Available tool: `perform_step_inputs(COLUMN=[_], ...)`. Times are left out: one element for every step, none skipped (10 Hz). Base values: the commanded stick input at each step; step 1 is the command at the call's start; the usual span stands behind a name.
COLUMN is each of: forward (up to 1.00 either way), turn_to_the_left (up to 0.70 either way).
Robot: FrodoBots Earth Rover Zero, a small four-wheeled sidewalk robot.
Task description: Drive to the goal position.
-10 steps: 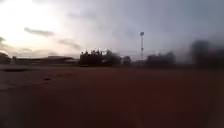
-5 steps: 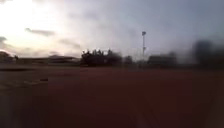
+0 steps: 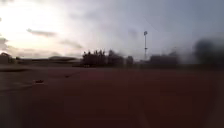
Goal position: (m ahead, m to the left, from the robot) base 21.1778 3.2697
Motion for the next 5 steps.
perform_step_inputs(forward=[0.70,0.70,0.70,0.70,0.70], turn_to_the_left=[0.00,0.00,0.00,0.00,0.00])
